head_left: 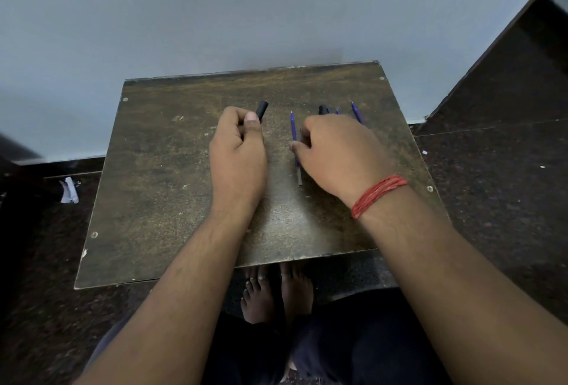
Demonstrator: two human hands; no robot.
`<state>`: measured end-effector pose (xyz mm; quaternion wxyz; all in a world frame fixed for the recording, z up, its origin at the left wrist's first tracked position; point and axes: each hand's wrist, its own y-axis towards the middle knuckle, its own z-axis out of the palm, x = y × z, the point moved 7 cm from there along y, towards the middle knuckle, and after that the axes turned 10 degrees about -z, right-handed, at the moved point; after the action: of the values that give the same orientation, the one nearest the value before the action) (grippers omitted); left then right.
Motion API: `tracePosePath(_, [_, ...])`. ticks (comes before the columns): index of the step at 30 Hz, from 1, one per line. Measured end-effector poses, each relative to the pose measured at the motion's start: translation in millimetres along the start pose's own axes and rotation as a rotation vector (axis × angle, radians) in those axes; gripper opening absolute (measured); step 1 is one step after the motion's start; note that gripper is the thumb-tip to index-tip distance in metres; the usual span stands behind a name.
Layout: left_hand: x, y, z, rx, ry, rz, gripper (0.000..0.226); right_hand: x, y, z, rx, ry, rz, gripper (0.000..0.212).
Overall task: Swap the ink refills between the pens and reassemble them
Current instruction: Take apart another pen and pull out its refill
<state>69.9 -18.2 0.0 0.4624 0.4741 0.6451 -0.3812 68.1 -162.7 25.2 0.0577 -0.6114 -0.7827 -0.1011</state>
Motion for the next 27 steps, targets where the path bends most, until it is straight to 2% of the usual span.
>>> tracePosePath(3, [0,2,-2,-0.015,-0.007,-0.008,0.024,8,-4,5,0.086,-0.079,0.002,0.025])
tracePosePath(7, [1,3,-2,-0.014,-0.021,-0.021,0.025,16,-4,7,0.104,-0.115,0.001,0.013])
tracePosePath(14, [3,7,-4,-0.04,-0.043,-0.032,0.025,27,-3,6,0.087,-0.121,-0.026,0.012])
tracePosePath(18, [3,6,-4,-0.034,-0.058,-0.037,0.025,17,0,-2,0.099,-0.027,0.039,0.022])
tracePosePath(20, [3,7,-5,-0.033,-0.081,-0.039,0.025,8,0,-11,0.026,0.09,0.079,0.02])
tracePosePath(27, [3,6,0,0.008,-0.077,-0.032,0.026,-29,0,0,-0.254,0.88,0.263,0.006])
